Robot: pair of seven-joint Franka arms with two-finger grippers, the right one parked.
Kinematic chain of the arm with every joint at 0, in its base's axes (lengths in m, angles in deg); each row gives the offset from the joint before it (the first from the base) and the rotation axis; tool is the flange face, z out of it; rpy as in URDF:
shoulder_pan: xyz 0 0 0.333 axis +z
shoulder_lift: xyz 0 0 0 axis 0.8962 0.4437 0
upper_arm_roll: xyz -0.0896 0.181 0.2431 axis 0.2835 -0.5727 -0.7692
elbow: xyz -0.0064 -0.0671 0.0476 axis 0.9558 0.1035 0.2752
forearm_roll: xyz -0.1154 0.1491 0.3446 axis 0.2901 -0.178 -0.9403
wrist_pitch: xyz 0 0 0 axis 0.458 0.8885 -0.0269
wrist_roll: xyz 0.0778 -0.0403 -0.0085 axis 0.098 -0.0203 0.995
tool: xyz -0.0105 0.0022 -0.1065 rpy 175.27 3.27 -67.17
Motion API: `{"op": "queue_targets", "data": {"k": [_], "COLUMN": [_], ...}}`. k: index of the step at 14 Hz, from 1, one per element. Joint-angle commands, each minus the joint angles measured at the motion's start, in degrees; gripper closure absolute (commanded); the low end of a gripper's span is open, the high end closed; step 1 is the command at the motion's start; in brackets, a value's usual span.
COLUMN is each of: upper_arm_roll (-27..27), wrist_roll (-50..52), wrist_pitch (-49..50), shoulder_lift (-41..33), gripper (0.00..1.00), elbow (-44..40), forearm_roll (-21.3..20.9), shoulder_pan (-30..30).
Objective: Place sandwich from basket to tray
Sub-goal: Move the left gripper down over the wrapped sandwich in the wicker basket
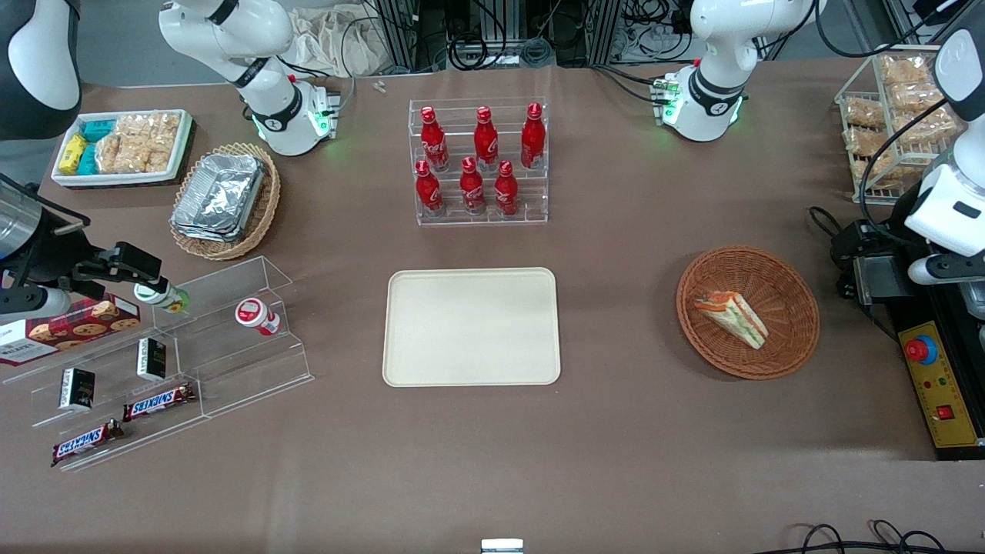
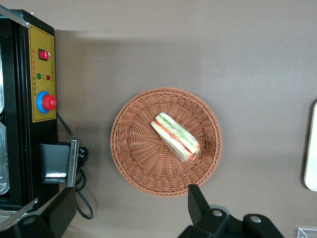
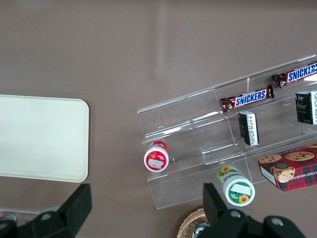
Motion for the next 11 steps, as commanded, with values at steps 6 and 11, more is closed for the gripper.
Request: {"op": "queue_targets", "data": {"k": [6, 11], "upper_arm_roll": [0.5, 1.5], "wrist_roll": [-0.1, 15.1], "wrist_pitch": [1.1, -9.8], "shoulder_lift": [0.2, 0.8], "gripper": [0.0, 0.0], "elbow": [1.7, 12.2], "forearm_roll": [0.8, 0.8], "shoulder_pan": [0.3, -0.2]}}
